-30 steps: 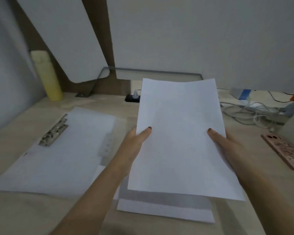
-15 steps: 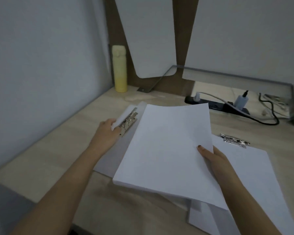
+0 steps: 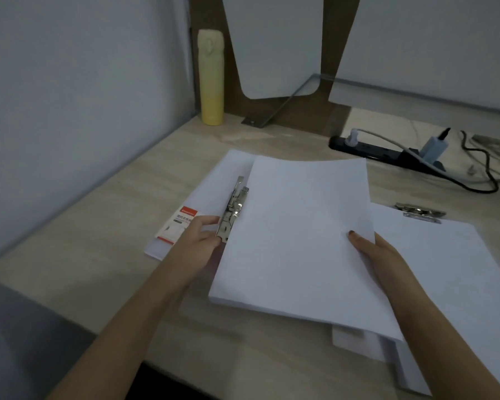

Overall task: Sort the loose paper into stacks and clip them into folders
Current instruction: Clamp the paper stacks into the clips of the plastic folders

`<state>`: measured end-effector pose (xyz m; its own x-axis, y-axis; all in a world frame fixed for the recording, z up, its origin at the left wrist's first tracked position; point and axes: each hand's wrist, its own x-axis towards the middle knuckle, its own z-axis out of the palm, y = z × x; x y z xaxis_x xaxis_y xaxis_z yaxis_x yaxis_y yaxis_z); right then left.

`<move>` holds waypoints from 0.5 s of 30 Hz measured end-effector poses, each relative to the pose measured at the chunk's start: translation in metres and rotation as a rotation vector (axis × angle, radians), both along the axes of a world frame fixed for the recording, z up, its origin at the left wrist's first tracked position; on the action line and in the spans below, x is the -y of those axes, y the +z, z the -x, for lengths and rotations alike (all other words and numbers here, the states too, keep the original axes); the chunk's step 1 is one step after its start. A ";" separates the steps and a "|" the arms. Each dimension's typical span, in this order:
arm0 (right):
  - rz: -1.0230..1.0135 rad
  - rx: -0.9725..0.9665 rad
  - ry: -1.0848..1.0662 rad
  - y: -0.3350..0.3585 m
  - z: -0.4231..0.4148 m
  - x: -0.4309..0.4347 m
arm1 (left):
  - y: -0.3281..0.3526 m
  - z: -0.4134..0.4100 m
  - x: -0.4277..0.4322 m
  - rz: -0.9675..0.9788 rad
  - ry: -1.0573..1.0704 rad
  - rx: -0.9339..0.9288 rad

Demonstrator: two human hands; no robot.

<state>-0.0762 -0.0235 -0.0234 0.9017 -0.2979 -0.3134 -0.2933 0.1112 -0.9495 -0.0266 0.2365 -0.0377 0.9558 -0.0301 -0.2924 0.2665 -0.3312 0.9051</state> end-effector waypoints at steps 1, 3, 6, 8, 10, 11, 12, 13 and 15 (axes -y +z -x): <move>0.005 -0.009 0.006 -0.001 0.001 -0.001 | -0.001 0.001 -0.001 -0.002 0.000 0.000; 0.031 -0.022 0.021 -0.004 0.005 -0.003 | -0.001 0.003 -0.001 0.023 0.008 -0.005; 0.045 -0.015 0.004 -0.008 0.011 -0.010 | 0.002 0.005 0.001 0.093 0.032 -0.019; 0.061 -0.011 -0.007 -0.008 0.014 -0.013 | 0.002 0.007 0.002 0.115 0.029 -0.021; 0.071 -0.012 -0.015 -0.009 0.014 -0.016 | 0.003 0.007 0.001 0.116 0.028 -0.026; 0.075 -0.014 -0.019 -0.010 0.014 -0.017 | 0.003 0.005 0.000 0.113 0.025 -0.034; 0.084 -0.016 -0.022 -0.009 0.014 -0.017 | 0.005 0.001 0.000 0.105 0.019 -0.041; 0.087 -0.022 -0.022 -0.009 0.014 -0.018 | 0.006 -0.003 -0.002 0.086 0.008 -0.044; 0.086 -0.026 -0.019 -0.009 0.014 -0.018 | 0.011 -0.012 -0.002 0.068 -0.029 -0.045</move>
